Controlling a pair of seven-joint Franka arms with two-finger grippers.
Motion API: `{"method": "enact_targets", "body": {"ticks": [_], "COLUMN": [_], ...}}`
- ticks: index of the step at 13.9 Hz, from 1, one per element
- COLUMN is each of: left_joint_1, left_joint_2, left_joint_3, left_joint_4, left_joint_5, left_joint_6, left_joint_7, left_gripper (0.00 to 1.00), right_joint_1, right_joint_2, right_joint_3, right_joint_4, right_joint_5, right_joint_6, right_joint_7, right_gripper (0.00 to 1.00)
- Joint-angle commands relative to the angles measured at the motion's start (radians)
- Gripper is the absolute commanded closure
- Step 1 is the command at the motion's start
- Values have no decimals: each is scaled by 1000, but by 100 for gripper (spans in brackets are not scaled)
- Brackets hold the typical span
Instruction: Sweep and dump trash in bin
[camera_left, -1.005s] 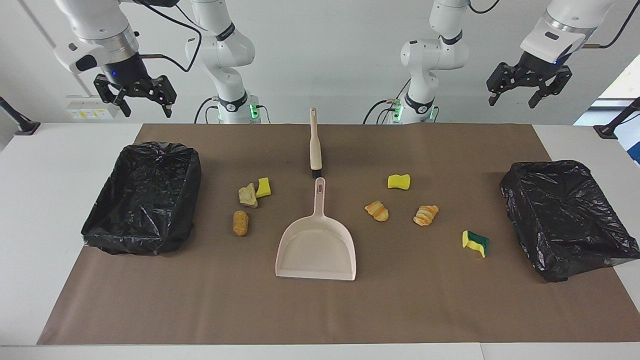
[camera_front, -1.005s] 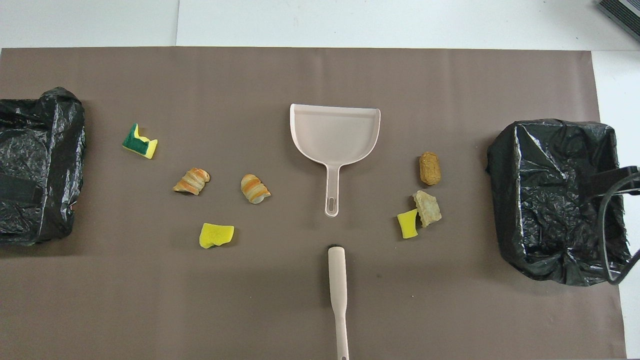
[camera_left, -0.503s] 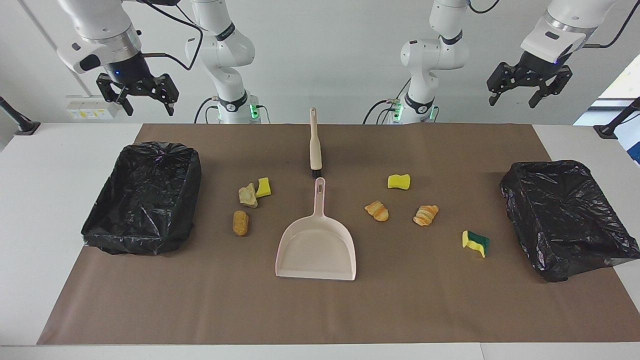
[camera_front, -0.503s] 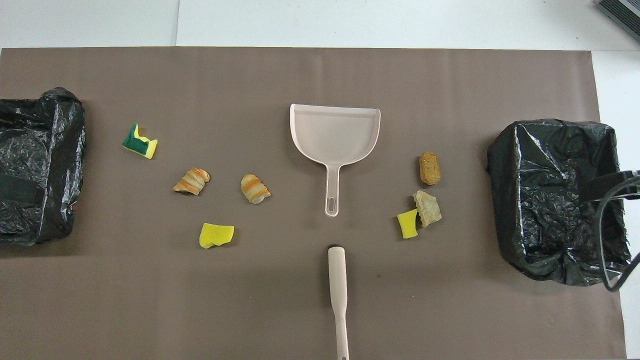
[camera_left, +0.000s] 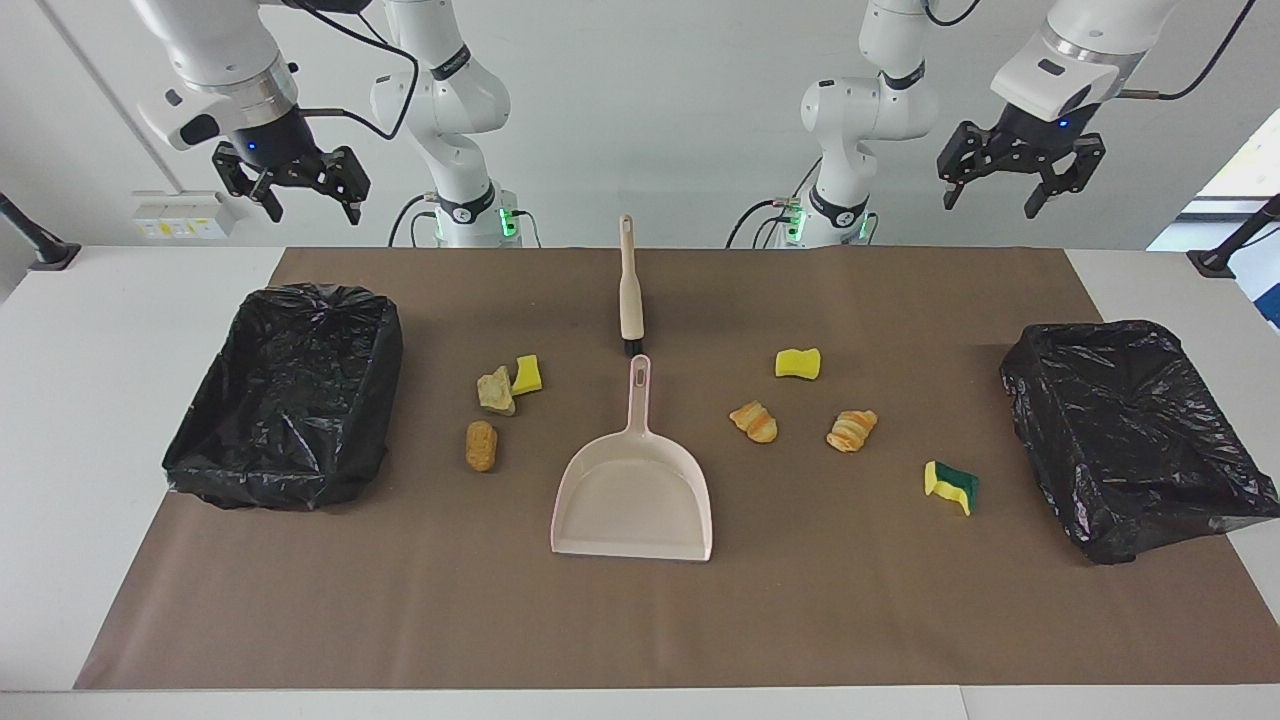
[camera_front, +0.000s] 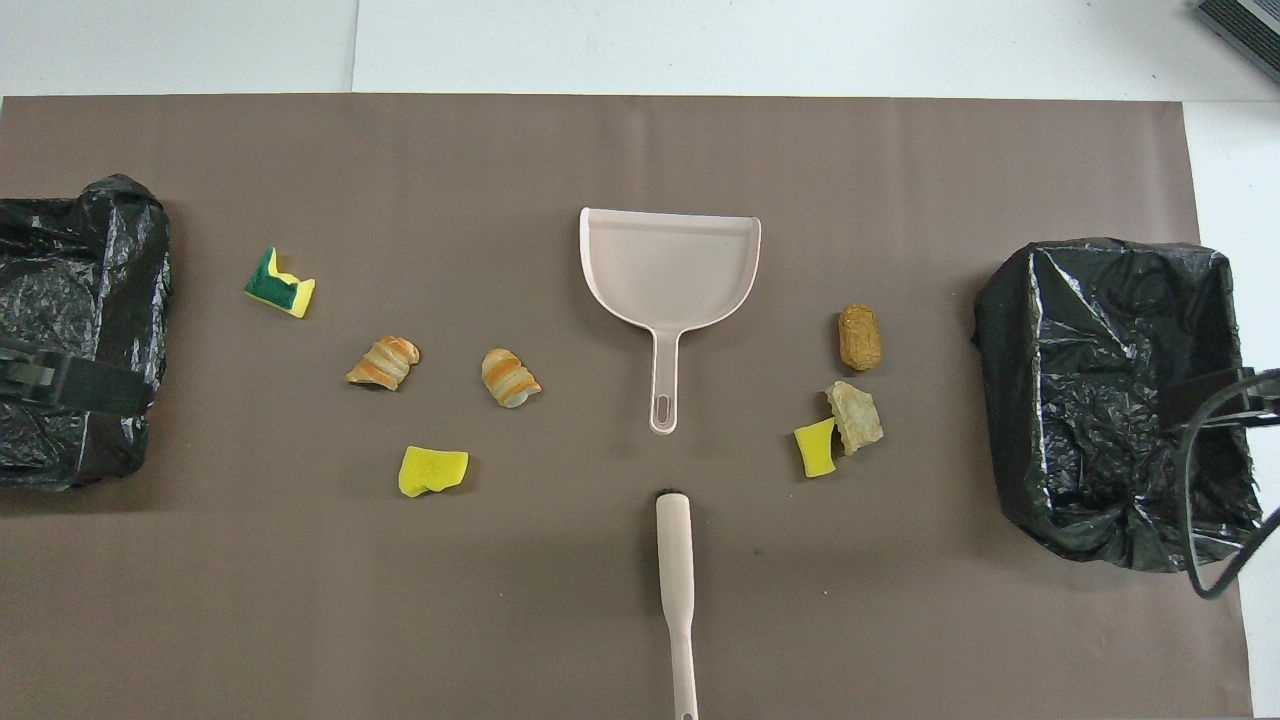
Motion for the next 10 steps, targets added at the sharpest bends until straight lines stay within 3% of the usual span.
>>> {"method": "enact_targets", "body": {"ticks": [1, 4, 10], "left_joint_1": [-111, -235, -552], "left_joint_2": [-45, -103, -97], "left_joint_3": [12, 12, 12], "left_joint_4": [-126, -322, -551], "left_joint_5": [1, -28, -28], "left_joint_6": [82, 221, 506], "left_joint_7": [-111, -181, -565], "left_gripper": [0, 0, 0], "right_joint_1": [-15, -6, -4], "right_joint_2": [-22, -17, -18], "right_joint_3": [1, 7, 9], "right_joint_4": [-23, -17, -19], "right_joint_5": [16, 16, 16], "right_joint_6": [2, 5, 3], "right_joint_7": [18, 106, 109], "right_gripper": [0, 0, 0]}}
